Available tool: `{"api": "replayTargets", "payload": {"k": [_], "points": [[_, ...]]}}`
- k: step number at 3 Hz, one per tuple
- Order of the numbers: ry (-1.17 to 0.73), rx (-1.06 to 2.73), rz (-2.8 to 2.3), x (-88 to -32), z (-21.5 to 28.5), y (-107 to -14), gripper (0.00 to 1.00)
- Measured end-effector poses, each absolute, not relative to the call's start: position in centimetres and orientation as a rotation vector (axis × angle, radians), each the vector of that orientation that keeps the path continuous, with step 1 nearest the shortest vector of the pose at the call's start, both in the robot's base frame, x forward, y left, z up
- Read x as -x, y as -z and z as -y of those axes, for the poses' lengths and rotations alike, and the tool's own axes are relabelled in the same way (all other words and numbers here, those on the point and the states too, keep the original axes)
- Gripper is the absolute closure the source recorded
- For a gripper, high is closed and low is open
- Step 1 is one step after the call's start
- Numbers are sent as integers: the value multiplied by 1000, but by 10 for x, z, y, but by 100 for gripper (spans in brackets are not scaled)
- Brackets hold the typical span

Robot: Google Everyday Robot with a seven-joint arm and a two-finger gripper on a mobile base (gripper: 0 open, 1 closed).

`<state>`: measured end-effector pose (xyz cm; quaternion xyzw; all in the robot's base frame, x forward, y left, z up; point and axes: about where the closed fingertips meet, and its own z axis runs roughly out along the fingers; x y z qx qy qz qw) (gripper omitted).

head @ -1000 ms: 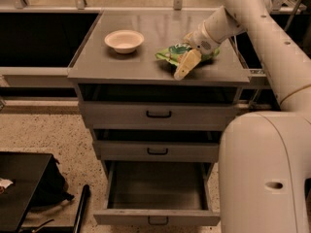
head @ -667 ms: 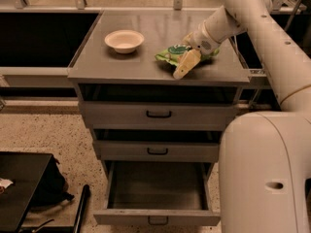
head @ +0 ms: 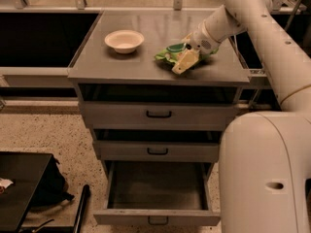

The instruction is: Place green rice chip bag into bottom drawer

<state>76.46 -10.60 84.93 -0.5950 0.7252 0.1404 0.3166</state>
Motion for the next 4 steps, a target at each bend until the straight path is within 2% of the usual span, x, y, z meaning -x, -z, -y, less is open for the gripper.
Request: {"api": "replayTargets", "payload": {"k": [1, 2, 4], "points": [[-370, 1567, -1909, -765, 106, -849, 89], [-370, 1567, -1909, -765, 106, -849, 100], [-340, 1553, -1956, -735, 116, -863, 100]]}}
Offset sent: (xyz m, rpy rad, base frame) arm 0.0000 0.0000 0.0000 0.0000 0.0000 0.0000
